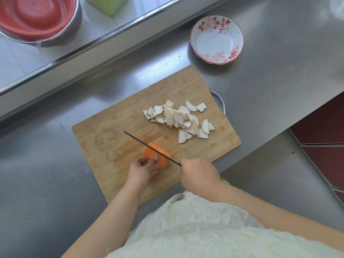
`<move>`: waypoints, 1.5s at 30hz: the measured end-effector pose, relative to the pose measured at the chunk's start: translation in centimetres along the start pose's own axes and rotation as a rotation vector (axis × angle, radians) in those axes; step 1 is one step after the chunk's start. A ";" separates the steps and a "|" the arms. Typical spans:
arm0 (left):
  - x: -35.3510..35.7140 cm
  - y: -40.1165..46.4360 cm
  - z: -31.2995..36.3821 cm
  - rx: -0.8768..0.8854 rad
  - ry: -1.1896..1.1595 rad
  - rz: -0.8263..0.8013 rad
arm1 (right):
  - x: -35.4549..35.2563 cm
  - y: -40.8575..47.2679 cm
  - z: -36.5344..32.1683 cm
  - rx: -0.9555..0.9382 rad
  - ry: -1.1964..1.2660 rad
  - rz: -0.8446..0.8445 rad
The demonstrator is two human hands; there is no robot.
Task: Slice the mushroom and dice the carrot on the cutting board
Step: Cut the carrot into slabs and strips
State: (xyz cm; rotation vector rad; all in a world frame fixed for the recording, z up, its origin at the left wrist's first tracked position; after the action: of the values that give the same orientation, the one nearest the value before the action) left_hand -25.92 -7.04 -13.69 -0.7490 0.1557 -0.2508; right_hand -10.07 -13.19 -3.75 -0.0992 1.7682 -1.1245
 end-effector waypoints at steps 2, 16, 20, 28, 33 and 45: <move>0.0 0.0 0.0 0.001 -0.007 0.003 | 0.0 0.0 -0.2 0.010 -0.008 -0.010; -0.1 0.2 -0.4 -0.003 -0.020 0.033 | 0.0 0.5 -0.6 0.050 -0.048 -0.067; 0.1 0.2 -0.3 0.002 -0.027 0.032 | 0.0 0.5 -0.7 0.058 -0.054 -0.071; 0.0 0.3 -0.5 0.007 -0.022 0.034 | -0.2 0.8 -0.7 0.066 -0.041 -0.089; 0.1 0.3 -0.5 0.018 -0.022 0.040 | -0.5 1.4 -1.1 0.063 -0.044 -0.101; 0.0 0.6 -0.9 0.009 -0.007 0.037 | 0.6 2.7 -1.7 0.077 -0.068 -0.125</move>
State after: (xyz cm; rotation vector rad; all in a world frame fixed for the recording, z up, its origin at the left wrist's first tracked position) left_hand -25.96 -7.16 -14.74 -0.7369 0.1611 -0.2134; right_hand -10.59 -10.92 -5.96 -0.2018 1.6754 -1.2629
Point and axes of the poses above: each hand's wrist, its own y-axis towards the middle knuckle, its own x-axis out of the palm, z = x × y, the point moved 9 cm from there along y, towards the middle knuckle, and after that the axes turned 15 degrees about x, right-handed, at the moved point
